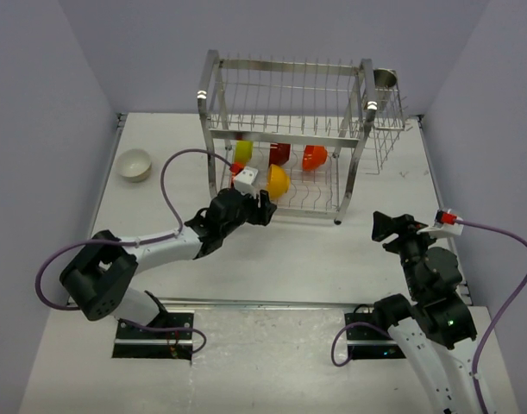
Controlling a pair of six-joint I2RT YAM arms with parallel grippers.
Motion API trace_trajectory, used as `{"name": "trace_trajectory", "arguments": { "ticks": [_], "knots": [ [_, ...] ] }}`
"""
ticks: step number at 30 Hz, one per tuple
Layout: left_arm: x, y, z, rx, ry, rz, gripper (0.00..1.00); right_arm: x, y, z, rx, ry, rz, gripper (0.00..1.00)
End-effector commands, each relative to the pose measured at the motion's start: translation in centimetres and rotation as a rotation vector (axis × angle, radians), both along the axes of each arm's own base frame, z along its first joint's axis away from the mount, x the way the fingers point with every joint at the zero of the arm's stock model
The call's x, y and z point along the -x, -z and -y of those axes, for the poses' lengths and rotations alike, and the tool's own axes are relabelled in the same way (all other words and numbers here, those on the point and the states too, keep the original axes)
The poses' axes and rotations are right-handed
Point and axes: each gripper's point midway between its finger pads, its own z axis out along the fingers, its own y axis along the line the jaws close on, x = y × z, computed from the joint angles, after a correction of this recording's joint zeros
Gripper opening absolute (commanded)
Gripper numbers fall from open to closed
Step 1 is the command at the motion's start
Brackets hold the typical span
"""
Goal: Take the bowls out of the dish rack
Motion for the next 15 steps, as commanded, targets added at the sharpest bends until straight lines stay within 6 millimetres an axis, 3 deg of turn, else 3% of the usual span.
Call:
{"name": "trace_trajectory", "arguments": {
  "ticks": [1, 15],
  "knots": [
    [-0.5, -3.1, 0.2, 0.082, 0.001, 0.145, 0.63, 0.4, -1.6, 0.2, -0.009, 0.001, 0.040, 0.67],
    [-1.7, -1.7, 3.3, 0.147, 0.085, 0.203, 0.62, 0.6, -2.0, -0.2, -0.005, -0.027, 0.051, 0.67]
  ]
}}
